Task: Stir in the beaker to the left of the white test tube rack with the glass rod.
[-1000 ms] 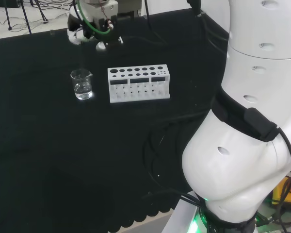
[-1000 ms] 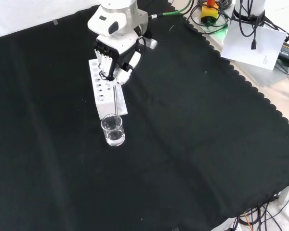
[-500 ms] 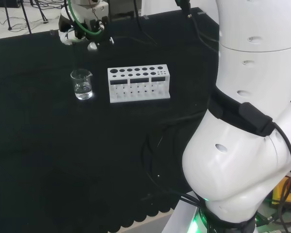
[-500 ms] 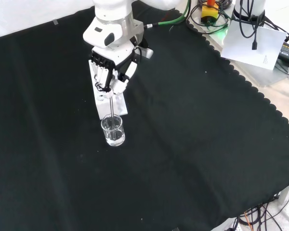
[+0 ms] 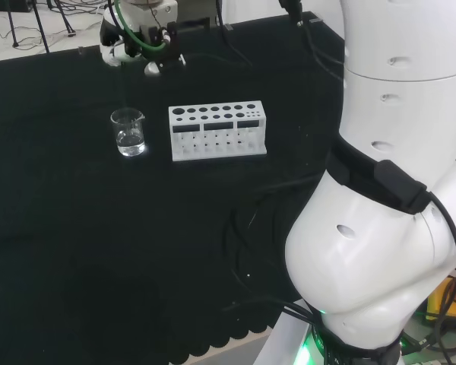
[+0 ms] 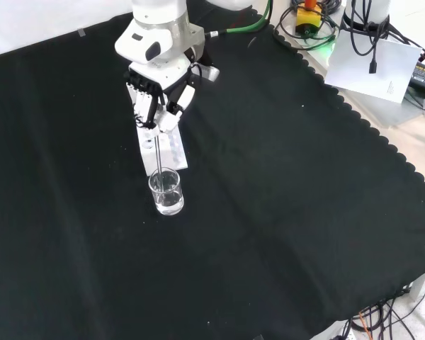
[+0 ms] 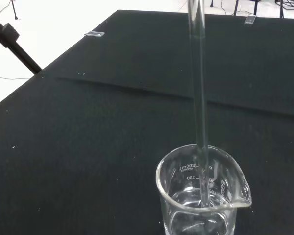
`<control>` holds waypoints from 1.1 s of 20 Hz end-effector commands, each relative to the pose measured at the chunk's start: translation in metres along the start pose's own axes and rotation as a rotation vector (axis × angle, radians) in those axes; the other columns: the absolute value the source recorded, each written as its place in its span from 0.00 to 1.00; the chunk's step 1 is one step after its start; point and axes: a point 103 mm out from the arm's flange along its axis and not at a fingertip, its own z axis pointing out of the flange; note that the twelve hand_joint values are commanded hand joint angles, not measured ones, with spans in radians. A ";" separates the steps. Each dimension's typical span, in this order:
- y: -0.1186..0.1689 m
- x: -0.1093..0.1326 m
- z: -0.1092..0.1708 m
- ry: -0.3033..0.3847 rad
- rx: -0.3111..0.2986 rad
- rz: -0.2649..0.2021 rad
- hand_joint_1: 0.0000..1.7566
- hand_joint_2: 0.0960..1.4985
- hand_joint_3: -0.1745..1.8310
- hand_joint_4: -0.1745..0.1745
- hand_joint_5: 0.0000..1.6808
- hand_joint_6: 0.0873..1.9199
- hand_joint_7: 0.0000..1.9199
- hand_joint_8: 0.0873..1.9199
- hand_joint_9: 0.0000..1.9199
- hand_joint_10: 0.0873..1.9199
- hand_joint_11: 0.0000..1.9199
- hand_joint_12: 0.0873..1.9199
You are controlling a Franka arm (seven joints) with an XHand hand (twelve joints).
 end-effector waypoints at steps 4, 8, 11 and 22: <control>-0.017 0.007 -0.007 -0.017 0.004 0.002 0.73 0.72 0.09 0.00 0.60 0.30 0.54 0.63 0.81 0.44 0.82 0.39; -0.009 0.021 -0.002 -0.001 0.004 -0.024 0.73 0.72 0.09 0.00 0.60 0.30 0.54 0.63 0.81 0.44 0.82 0.39; -0.002 0.028 0.000 0.005 0.000 -0.043 0.73 0.72 0.09 0.00 0.60 0.30 0.54 0.63 0.81 0.44 0.82 0.39; 0.008 0.014 0.005 -0.006 0.001 -0.031 0.73 0.72 0.09 0.00 0.60 0.31 0.54 0.63 0.81 0.44 0.82 0.39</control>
